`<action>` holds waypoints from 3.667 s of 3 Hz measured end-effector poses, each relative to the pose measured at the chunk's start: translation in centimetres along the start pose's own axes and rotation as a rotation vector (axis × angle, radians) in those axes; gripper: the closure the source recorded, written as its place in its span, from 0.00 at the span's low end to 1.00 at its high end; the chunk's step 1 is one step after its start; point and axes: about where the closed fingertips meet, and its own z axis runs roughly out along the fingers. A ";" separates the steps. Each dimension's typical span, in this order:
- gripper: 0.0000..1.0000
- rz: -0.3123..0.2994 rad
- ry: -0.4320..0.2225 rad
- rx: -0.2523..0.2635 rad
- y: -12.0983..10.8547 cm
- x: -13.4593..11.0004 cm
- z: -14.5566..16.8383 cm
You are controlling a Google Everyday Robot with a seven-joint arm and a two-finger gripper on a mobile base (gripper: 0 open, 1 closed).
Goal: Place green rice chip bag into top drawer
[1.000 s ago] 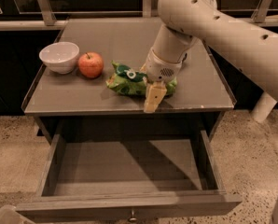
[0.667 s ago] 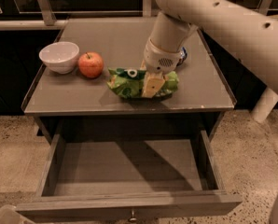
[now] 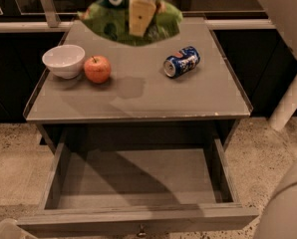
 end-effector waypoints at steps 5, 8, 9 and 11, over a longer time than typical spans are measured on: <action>1.00 0.132 -0.085 0.256 6.6 2.2 -13.3; 1.00 0.182 -0.125 0.282 10.1 2.4 -12.9; 1.00 0.182 -0.125 0.282 10.1 2.4 -12.9; 1.00 0.152 -0.118 0.410 7.2 3.8 -12.1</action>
Offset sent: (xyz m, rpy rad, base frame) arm -0.0242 0.0144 0.0540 0.0574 -0.0880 -0.0054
